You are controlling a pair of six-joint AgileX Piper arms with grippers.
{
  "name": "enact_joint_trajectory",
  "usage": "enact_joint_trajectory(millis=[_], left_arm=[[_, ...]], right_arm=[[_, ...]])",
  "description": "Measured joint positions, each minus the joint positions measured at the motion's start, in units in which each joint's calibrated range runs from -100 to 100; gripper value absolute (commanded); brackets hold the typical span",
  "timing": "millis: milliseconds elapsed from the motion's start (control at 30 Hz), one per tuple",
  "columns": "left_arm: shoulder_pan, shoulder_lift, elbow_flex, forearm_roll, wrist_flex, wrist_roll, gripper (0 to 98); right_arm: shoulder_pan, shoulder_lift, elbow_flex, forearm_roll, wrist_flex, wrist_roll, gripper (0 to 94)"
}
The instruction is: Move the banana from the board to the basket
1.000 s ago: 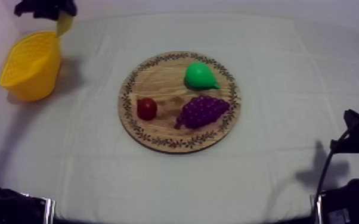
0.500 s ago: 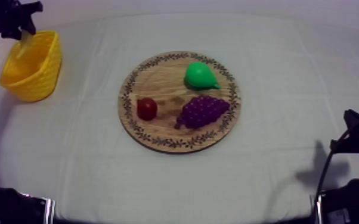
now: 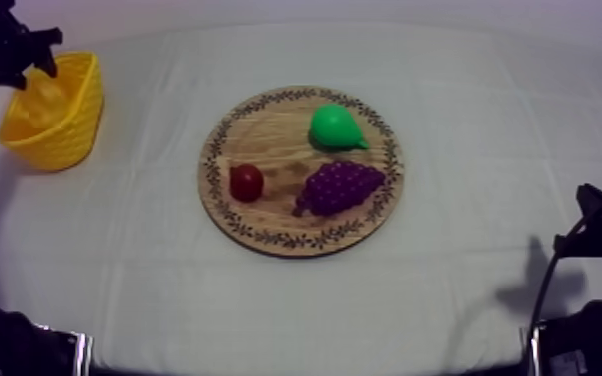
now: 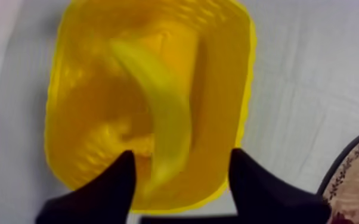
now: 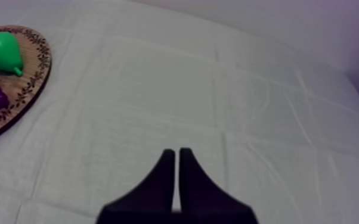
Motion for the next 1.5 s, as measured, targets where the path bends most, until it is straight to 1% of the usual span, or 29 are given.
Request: enact_joint_trajectory(millis=[100,233,367,567,700,833,867,933,1000,1133,1233,1367,1500], left_arm=[[0.2,-0.5,0.2,0.3,-0.5,-0.7,78.9],[0.6,-3.3,1.3,0.46,-1.3,-0.6,77.1],[1.6,-8.3,3.7,0.36,-3.0,0.3,71.9],[4.1,-20.3,8.6,0.1,-5.7,2.4,63.3],[5.4,-28.5,11.9,-0.25,-8.1,3.2,54.9],[6.4,-37.5,18.1,-1.48,-12.9,4.5,43.6],[6.5,-40.0,20.1,-1.66,-14.4,4.8,39.6],[6.5,-44.9,23.9,-2.04,-17.7,5.1,27.7],[6.3,-49.7,28.0,-2.27,-20.5,5.4,17.9],[6.1,-58.2,36.9,-2.27,-26.3,5.6,5.9],[6.1,-65.1,44.6,-2.27,-30.5,5.3,2.1],[6.5,-73.6,55.1,-2.4,-36.1,5.0,0.5],[6.5,-81.9,65.5,-2.35,-39.0,4.9,0.1]], right_arm=[[0.0,0.0,0.0,0.0,0.0,0.0,0.6],[0.0,0.0,0.0,0.0,0.0,-0.1,0.6],[0.0,0.0,0.0,0.0,0.0,-0.1,0.6],[0.0,0.0,0.0,0.0,0.0,-0.1,0.6],[0.0,0.0,0.0,0.0,0.0,-0.1,0.6],[0.0,0.0,0.0,0.0,0.0,-0.1,0.6],[0.0,0.0,0.0,0.0,0.0,-0.1,0.6],[0.0,0.0,0.0,0.0,0.0,-0.1,0.6],[0.0,0.0,0.0,0.0,0.0,-0.1,0.6],[0.0,0.0,0.0,0.0,0.0,-0.1,0.6],[0.0,0.0,0.0,0.0,-0.1,-0.1,0.6],[0.0,0.0,0.0,0.0,-0.1,-0.1,0.6],[0.0,0.0,0.0,0.0,-0.1,-0.1,0.6]])
